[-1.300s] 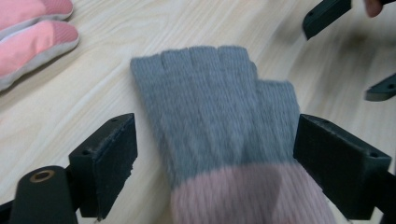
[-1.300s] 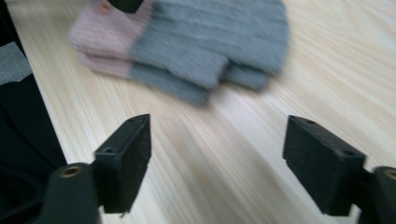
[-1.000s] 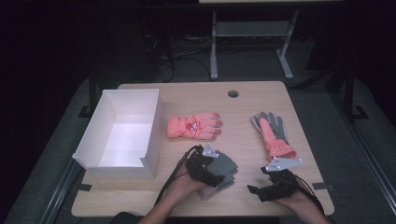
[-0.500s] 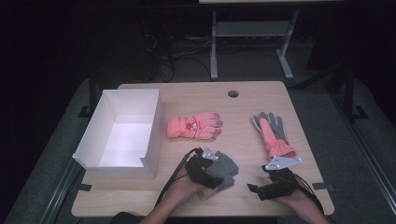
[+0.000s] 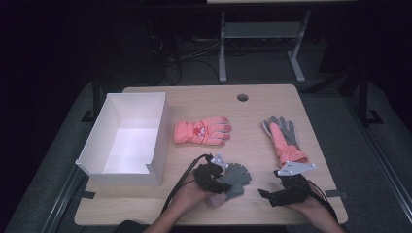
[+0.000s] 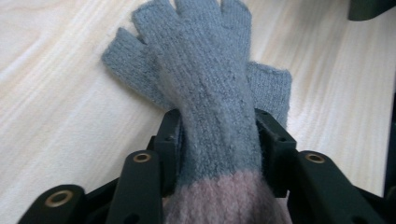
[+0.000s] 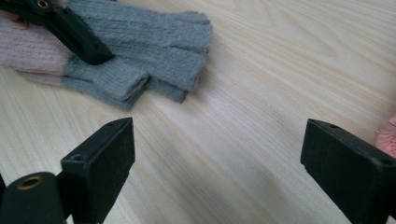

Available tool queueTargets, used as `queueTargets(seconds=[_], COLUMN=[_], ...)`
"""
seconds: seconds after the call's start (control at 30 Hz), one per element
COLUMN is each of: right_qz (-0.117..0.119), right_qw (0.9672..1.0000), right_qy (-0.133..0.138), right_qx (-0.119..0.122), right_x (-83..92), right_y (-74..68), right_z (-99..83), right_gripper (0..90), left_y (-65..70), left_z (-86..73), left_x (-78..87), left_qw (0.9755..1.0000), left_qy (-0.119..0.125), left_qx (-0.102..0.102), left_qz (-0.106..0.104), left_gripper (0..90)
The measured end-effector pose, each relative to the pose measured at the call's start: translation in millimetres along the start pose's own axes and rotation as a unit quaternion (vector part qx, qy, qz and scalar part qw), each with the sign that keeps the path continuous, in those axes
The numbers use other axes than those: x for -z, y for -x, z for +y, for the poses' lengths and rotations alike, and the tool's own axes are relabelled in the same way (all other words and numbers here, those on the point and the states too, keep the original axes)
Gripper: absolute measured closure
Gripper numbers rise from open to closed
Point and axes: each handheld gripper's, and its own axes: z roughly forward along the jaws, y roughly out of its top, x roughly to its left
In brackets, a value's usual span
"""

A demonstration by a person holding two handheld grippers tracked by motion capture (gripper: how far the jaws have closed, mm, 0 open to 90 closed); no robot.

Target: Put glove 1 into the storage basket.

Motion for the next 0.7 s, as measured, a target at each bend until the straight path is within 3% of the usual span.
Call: queueTargets(seconds=[0.3, 0.7], right_qz=[-0.001, -0.001], right_qw=[1.0000, 0.9999], right_qy=[0.006, 0.011], right_qx=[-0.005, -0.002], right_x=[0.7, 0.0], right_y=[0.7, 2.0], right_z=[-0.4, -1.3], right_gripper=[9.6, 9.3], left_y=[-3.9, -10.8], left_z=[1.2, 6.8], left_x=[9.2, 47.8], left_qw=[0.9996, 0.9990], left_qy=[0.005, 0.029], left_qx=[0.015, 0.023], left_qz=[-0.022, -0.024], left_gripper=[61.4, 61.4])
